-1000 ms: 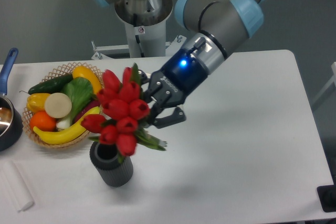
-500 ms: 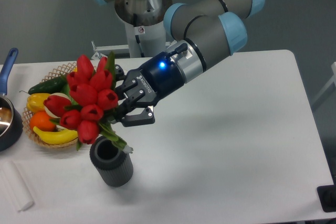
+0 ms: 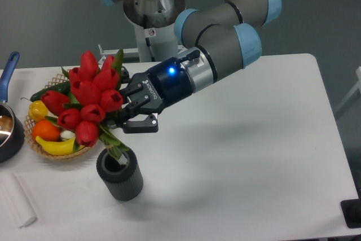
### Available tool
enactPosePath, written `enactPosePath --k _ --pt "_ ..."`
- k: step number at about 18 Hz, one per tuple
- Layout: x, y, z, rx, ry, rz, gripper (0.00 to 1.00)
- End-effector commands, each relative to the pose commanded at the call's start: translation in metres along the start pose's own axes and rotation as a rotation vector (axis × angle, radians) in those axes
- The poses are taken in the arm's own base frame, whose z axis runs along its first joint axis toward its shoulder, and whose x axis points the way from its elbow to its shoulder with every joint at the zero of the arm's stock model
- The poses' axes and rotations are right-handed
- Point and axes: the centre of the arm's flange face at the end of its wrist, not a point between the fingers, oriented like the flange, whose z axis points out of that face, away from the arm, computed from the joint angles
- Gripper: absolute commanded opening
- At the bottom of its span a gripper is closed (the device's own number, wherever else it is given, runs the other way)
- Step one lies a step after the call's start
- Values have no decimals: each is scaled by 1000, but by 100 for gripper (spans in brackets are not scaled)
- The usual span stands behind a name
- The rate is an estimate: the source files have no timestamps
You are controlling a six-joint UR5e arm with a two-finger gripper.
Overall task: Insert the flowers into the vase
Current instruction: 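Lower the tulip stems down into the black vase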
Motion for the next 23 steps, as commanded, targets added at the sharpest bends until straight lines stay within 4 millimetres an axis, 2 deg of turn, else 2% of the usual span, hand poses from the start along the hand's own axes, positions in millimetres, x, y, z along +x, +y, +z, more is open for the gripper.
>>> enactPosePath --k 8,13,23 --pt "1 24 2 1 4 -51 25" --pt "-4 54 3 0 6 -107 25" --pt "-14 99 2 -5 2 -170 26"
